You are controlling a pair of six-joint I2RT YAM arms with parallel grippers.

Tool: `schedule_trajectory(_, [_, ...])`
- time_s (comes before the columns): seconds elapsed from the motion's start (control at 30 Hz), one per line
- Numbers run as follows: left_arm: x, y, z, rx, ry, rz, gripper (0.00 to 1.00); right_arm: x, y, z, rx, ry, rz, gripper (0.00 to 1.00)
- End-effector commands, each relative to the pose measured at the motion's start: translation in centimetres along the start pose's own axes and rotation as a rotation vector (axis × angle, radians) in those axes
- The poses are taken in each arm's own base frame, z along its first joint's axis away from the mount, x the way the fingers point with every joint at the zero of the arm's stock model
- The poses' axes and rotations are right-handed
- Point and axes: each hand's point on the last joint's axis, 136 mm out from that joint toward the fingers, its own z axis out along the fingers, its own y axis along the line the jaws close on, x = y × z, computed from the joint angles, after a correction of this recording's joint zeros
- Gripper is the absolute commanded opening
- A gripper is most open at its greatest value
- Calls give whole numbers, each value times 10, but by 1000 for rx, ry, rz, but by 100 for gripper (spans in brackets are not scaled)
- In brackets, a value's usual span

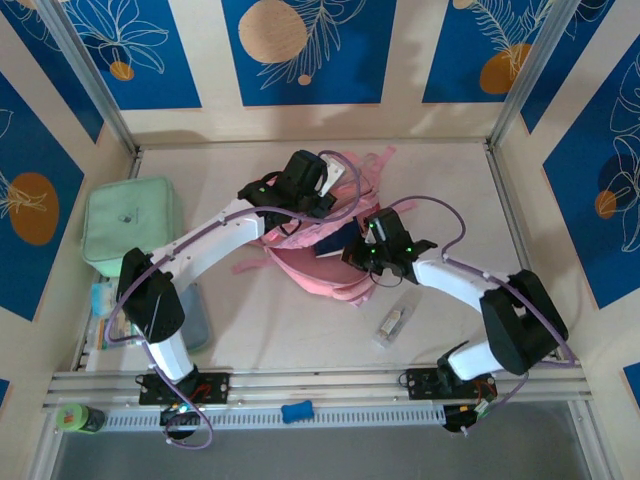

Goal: Pack the student bag

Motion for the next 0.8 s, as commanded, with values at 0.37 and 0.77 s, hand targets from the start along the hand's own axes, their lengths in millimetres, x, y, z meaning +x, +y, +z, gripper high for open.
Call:
schedule_trajectory(0.37, [-38, 4, -28, 19, -134, -39, 0, -65, -5, 12, -53, -180, 29, 0])
schedule_trajectory(0.77, [3, -16, 4, 109, -17, -164, 0, -28, -22, -104, 156, -212, -73, 13])
